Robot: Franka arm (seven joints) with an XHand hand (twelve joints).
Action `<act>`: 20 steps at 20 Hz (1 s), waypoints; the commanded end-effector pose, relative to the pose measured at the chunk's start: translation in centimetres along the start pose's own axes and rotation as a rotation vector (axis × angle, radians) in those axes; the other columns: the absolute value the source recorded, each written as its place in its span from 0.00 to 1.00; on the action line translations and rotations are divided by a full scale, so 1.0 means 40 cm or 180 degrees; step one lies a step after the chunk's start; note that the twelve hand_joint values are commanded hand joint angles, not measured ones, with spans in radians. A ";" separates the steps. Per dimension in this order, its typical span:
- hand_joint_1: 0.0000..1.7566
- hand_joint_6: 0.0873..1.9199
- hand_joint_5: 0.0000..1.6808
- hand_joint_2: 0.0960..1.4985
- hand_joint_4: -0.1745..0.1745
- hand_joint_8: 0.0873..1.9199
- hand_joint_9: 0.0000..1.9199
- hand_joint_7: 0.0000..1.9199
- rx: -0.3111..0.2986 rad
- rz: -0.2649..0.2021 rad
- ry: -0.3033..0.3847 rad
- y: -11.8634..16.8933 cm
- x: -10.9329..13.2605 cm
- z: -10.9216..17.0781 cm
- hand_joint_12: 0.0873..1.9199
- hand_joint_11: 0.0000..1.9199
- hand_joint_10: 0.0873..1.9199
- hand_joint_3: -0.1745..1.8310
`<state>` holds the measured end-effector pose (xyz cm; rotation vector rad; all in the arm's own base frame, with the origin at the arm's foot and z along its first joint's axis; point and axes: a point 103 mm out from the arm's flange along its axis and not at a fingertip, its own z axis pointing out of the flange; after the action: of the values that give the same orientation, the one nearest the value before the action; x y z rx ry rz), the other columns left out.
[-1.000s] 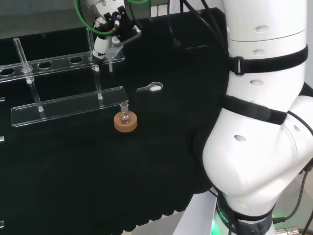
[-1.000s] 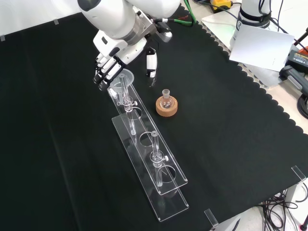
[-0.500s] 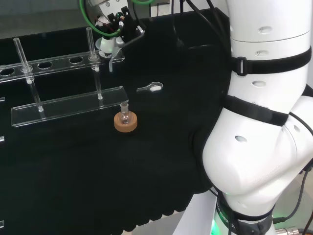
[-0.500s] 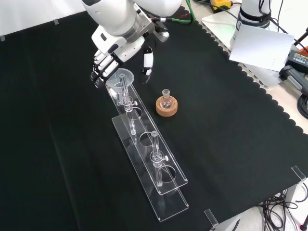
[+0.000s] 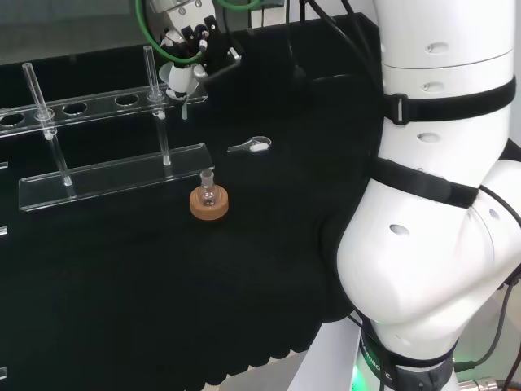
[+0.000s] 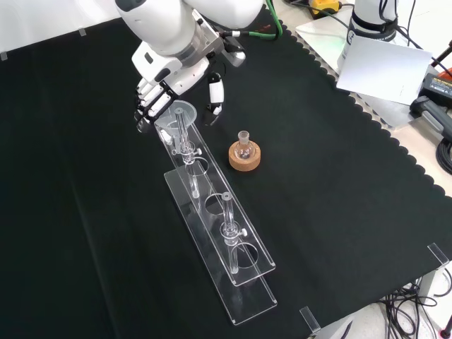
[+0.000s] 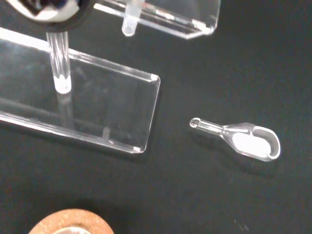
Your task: Pick up the funnel from the transparent funnel stand.
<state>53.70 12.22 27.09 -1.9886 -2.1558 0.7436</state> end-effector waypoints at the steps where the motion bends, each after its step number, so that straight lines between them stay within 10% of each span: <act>1: 0.45 0.00 0.10 0.32 0.63 0.33 0.15 0.02 0.0013 -0.0023 0.0009 0.010 -0.009 0.015 0.79 0.17 0.41 0.41; 16: 0.45 0.00 0.24 0.35 0.54 0.34 0.33 0.14 -0.0178 0.0067 -0.0099 0.023 -0.021 0.027 0.75 0.21 0.29 0.42; 20: 0.48 0.08 0.39 0.42 0.50 0.34 0.45 0.27 -0.0726 0.0177 -0.0177 0.004 -0.033 0.008 0.70 0.26 0.24 0.41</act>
<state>54.15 11.16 25.98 -2.0471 -2.2124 0.7123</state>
